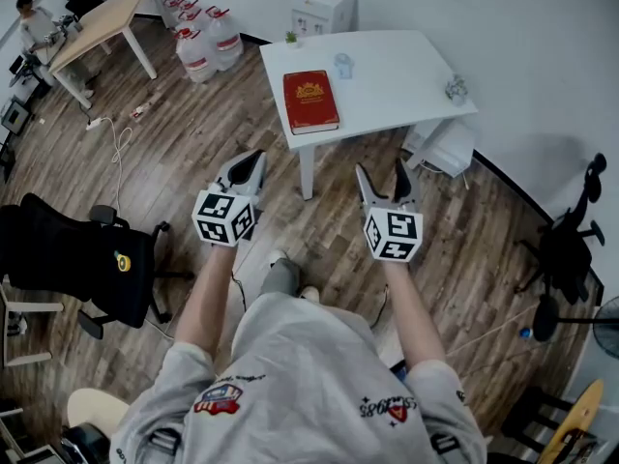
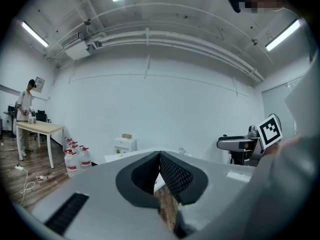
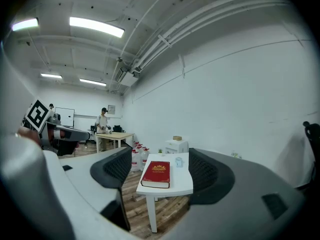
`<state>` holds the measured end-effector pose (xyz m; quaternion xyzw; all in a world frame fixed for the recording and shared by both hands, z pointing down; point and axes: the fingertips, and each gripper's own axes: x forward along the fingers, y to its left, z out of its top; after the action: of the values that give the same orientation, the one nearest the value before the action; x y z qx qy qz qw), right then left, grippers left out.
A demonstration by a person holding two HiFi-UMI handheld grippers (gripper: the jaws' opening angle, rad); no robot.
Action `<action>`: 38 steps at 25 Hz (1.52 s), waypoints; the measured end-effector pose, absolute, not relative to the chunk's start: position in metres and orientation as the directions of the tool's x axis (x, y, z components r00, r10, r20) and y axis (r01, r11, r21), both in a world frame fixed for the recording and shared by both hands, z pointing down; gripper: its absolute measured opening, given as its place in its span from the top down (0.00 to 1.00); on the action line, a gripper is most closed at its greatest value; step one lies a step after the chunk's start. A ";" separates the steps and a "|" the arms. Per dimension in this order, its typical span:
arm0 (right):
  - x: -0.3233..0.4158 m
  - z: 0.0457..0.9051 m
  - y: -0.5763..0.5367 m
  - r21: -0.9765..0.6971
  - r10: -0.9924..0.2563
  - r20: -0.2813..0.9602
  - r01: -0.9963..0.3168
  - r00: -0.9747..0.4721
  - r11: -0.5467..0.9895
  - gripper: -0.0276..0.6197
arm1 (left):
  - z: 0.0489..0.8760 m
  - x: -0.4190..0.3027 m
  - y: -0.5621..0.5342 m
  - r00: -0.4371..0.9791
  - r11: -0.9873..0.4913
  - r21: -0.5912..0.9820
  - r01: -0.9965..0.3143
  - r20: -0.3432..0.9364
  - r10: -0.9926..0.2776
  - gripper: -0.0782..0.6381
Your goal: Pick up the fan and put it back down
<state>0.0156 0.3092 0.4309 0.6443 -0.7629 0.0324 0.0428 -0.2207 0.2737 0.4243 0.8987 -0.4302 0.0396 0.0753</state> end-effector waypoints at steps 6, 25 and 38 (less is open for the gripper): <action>0.026 0.433 0.287 -0.008 -0.978 0.120 -0.986 -0.169 0.169 0.43 | 0.421 -0.206 0.251 0.636 -0.629 0.096 -0.772 0.136 -0.760 0.88; 0.075 0.455 0.073 0.010 -0.969 0.190 -0.986 -0.160 0.165 0.45 | 0.447 -0.134 0.025 0.675 -0.659 0.149 -0.737 0.136 -0.725 0.88; 0.081 0.470 -0.088 -0.052 -0.956 0.235 -0.984 -0.177 0.170 0.47 | 0.456 -0.111 -0.125 0.683 -0.668 0.144 -0.730 0.166 -0.711 0.88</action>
<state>0.0812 -0.0884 0.4699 0.6372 -0.7612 0.0958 0.0740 -0.1109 -0.1254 0.4558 0.9119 -0.3952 0.0480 0.0997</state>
